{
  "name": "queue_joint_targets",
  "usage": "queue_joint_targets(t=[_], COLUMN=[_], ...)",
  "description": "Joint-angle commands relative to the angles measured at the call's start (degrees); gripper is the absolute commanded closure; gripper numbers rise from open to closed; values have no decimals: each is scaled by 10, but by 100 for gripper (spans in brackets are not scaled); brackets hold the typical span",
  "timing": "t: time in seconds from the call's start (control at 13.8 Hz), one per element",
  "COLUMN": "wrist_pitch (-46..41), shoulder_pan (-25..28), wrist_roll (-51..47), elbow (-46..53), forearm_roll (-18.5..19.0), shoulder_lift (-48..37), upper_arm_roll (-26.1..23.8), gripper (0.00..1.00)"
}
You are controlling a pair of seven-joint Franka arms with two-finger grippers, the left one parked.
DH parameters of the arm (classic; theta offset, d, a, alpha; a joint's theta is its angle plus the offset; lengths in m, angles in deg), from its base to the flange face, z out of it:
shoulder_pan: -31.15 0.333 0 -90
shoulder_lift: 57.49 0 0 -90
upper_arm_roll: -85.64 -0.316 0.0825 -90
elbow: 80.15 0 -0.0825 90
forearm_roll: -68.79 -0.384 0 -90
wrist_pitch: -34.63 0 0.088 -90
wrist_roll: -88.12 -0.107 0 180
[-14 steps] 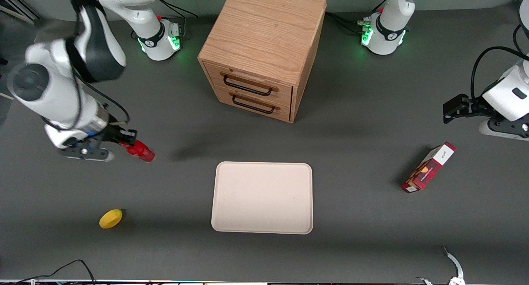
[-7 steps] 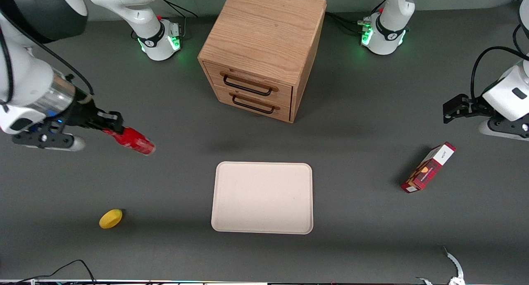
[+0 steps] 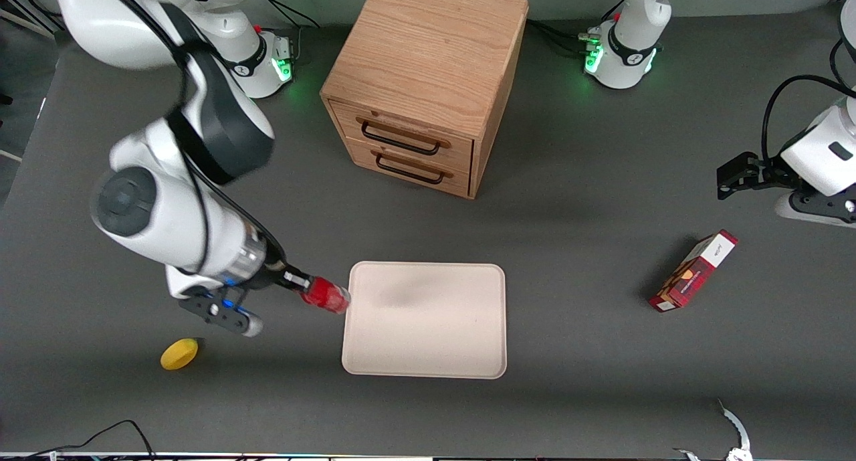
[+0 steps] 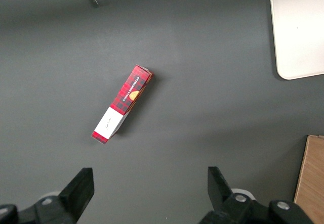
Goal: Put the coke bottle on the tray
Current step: 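Carry the bottle to the tray edge and stand it upright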
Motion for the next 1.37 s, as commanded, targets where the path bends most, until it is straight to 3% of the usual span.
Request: queue_joint_targets(t=[0.0, 0.29, 0.51, 0.58, 0.72, 0.8, 0.87, 1.08, 1.3], wrist_pitch=[62, 89, 107, 109, 119, 119, 119, 101, -38], shoulder_pan=[15, 30, 30, 30, 31, 31, 30, 6, -31], wrist_roll=[-76, -121, -133, -133, -135, -134, -131, -108, -47], elbow=[47, 46, 45, 44, 43, 43, 43, 43, 33], forearm_roll=[34, 86, 90, 91, 114, 119, 119, 119, 117], shoulder_lift=[75, 111, 127, 130, 133, 135, 134, 105, 12], upper_arm_roll=[-5, -6, -6, -6, -6, -7, -8, -30, -79], gripper=[100, 100, 100, 89, 54, 30, 0, 0, 0])
